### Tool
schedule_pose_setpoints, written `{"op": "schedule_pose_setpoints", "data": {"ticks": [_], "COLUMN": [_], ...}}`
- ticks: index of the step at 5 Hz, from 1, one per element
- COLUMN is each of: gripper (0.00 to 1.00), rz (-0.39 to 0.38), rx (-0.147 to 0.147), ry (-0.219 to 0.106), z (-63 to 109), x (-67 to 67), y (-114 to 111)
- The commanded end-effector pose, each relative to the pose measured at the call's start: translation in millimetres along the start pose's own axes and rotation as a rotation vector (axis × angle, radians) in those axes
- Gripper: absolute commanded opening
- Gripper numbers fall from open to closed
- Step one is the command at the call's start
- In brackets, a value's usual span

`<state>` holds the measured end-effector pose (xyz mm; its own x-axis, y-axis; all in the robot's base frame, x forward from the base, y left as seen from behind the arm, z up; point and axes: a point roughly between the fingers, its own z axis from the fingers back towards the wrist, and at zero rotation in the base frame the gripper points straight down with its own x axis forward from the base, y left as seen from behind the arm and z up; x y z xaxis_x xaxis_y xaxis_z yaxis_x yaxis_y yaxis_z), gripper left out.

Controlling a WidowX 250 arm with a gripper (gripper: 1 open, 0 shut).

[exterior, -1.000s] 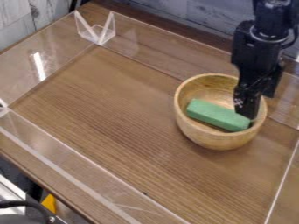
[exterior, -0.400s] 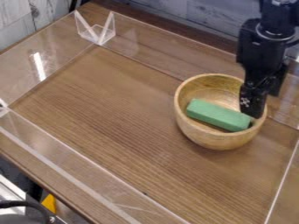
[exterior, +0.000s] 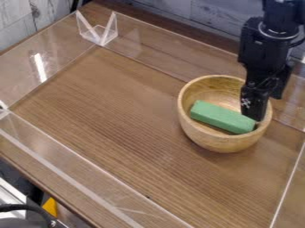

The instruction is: Put the green block in the brown bowl

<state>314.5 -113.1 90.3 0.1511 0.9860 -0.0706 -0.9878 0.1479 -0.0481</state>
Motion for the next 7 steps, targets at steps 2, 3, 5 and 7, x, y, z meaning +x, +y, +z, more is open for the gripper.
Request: {"op": "schedule_pose_setpoints", "data": {"ticks": [2, 3, 5, 7], "gripper": [1.00, 1.00, 1.00, 1.00], "rz": [-0.013, -0.064, -0.102, -0.175], "rx": [-0.065, -0.055, -0.032, -0.004], "ry": [-0.018, -0.028, -0.062, -0.106], "z": [40.8, 39.0, 44.3, 54.3], "x": [5.0, 6.9, 15.0, 26.6], "y": [-4, 7, 28, 41]}}
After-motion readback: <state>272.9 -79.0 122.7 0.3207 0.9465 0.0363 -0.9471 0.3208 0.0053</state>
